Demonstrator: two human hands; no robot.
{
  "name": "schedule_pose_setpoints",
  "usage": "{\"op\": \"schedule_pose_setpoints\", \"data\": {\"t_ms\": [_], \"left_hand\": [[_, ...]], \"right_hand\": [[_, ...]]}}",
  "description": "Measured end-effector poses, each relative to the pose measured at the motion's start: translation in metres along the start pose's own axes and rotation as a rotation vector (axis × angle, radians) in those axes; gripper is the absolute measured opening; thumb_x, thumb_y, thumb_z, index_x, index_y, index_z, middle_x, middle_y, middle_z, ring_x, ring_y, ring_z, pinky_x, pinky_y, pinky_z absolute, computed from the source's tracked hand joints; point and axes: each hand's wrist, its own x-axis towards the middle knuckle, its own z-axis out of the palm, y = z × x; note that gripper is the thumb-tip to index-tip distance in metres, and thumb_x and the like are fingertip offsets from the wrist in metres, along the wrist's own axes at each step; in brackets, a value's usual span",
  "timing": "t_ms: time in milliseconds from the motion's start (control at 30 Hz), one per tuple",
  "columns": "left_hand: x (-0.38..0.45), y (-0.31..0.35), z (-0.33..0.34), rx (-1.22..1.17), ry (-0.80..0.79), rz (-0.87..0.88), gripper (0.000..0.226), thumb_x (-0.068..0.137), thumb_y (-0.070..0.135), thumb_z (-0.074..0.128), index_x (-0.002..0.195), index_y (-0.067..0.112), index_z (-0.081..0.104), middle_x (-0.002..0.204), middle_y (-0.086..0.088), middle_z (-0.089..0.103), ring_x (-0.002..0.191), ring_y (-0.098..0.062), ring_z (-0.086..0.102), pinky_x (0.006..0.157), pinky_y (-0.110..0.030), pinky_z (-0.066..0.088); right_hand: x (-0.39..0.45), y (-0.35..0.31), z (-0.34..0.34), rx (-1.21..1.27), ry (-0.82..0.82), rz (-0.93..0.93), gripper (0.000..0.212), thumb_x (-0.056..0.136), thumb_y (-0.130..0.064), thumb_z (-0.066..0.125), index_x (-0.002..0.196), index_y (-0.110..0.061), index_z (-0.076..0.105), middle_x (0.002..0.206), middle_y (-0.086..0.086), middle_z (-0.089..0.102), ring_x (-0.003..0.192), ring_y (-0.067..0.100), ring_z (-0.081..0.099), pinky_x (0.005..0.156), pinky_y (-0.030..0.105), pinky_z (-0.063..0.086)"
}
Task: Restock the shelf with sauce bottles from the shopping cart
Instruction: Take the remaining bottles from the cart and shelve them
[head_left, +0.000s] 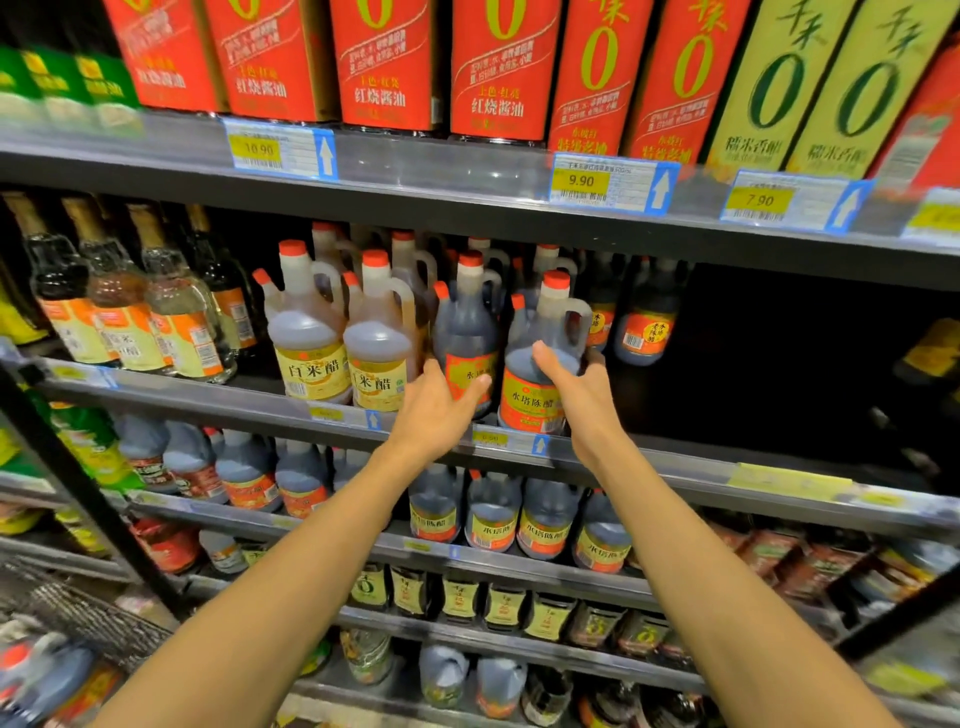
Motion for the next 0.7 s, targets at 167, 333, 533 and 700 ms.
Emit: {"op": "schedule_pose_setpoints", "data": {"t_ms": [167,333,533,700], "left_hand": [[-0.019,-0.008,-0.011,0.036,-0.084,0.167,0.04,0.099,0.042,0.062,0.126,0.014,0.055,0.119,-0.008,0.068,0.114,-0.029,0.062,0.089,-0.035,0.048],[-0.049,-0.022,-0.028,0.155,-0.217,0.215,0.072,0.1,0.047,0.057,0.156,0.009,0.032,0.154,-0.009,0.047,0.143,-0.03,0.043,0.114,-0.044,0.04],[-0.092,-0.053,-0.071,0.274,-0.297,0.215,0.07,0.101,0.05,0.054,0.156,0.012,0.033,0.148,-0.009,0.051,0.139,-0.03,0.047,0.102,-0.039,0.044],[-0.107,-0.099,-0.136,0.718,-0.247,0.261,0.075,0.104,0.063,0.026,0.16,0.014,0.026,0.156,-0.01,0.045,0.143,-0.029,0.041,0.115,-0.048,0.036]], "right_hand": [[-0.024,0.001,-0.006,-0.135,0.003,-0.003,0.088,0.08,-0.048,0.083,0.147,-0.01,0.04,0.141,0.005,0.058,0.121,0.015,0.061,0.1,0.036,0.053],[-0.07,0.001,-0.003,-0.322,0.002,0.02,0.08,0.09,-0.043,0.074,0.152,-0.011,0.035,0.144,0.004,0.049,0.125,0.015,0.05,0.105,0.033,0.043],[-0.124,0.003,0.035,-0.602,-0.158,-0.005,0.07,0.095,-0.045,0.068,0.15,-0.012,0.042,0.153,0.008,0.048,0.14,0.026,0.046,0.104,0.034,0.042],[-0.15,0.002,0.096,-1.001,-0.393,-0.124,0.075,0.096,-0.056,0.06,0.152,-0.011,0.04,0.154,0.011,0.045,0.141,0.029,0.043,0.109,0.04,0.041]]}}
